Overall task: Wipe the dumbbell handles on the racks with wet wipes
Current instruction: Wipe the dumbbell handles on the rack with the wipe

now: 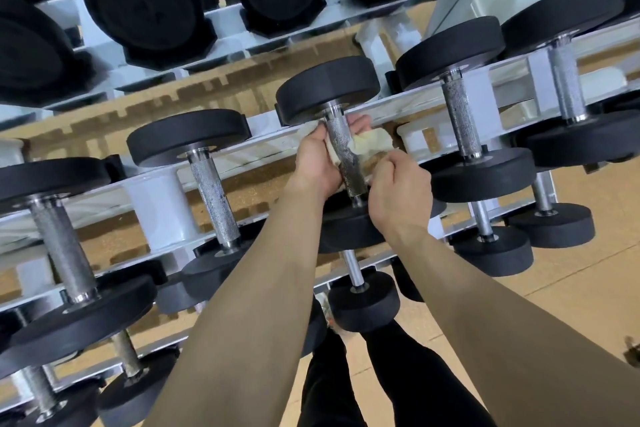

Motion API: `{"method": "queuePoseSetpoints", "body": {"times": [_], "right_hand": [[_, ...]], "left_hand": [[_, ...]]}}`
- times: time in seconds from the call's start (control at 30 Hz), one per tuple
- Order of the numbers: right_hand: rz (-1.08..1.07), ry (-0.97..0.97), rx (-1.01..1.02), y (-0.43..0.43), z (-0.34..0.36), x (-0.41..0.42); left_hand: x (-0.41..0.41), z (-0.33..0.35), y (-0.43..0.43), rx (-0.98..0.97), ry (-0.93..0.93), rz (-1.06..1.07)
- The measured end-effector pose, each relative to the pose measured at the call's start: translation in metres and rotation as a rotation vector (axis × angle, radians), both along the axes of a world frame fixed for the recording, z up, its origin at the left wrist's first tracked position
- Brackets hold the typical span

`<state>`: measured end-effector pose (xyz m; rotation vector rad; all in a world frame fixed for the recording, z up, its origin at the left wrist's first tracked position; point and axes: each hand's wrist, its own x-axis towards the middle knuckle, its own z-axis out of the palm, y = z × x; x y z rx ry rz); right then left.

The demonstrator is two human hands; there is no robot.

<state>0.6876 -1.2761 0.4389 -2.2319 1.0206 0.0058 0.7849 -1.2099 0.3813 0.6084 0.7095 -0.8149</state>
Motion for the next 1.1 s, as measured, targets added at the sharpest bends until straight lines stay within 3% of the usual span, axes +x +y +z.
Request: {"method": "queuePoseSetpoints", "body": {"times": [0.07, 0.23, 0.3, 0.43, 0.53, 0.73, 0.93, 1.0, 1.1], "right_hand": [[-0.002, -0.001, 0.005, 0.0, 0.001, 0.0], [0.013, -0.014, 0.006, 0.0, 0.001, -0.002], [0.006, -0.007, 0.008, 0.0, -0.001, -0.001], [0.014, -0.003, 0.023, -0.004, -0.005, -0.001], [0.033, 0.003, 0.016, -0.007, -0.007, -0.002], [0.083, -0.044, -0.006, -0.007, -0.006, -0.004], [0.11, -0.024, 0.011, -0.01, -0.001, -0.004], [0.125, -0.023, 0.033, -0.01, 0.004, -0.005], [0.16, 0.002, 0.115, -0.012, 0.011, -0.008]], "left_hand": [[-0.01, -0.004, 0.009, -0.004, -0.073, -0.138], [-0.032, -0.01, 0.026, 0.228, -0.143, -0.401], [-0.023, -0.011, 0.022, 0.194, -0.096, -0.327], [0.005, -0.01, 0.002, 0.054, 0.05, 0.06], [0.001, -0.014, -0.003, 0.044, 0.044, 0.131], [-0.031, -0.007, 0.01, 0.26, -0.107, -0.188], [-0.058, 0.03, 0.033, 0.904, -0.45, -0.672], [-0.081, 0.05, 0.049, 0.95, -0.504, -0.67], [-0.109, 0.089, 0.06, 0.864, -0.487, -0.461]]}}
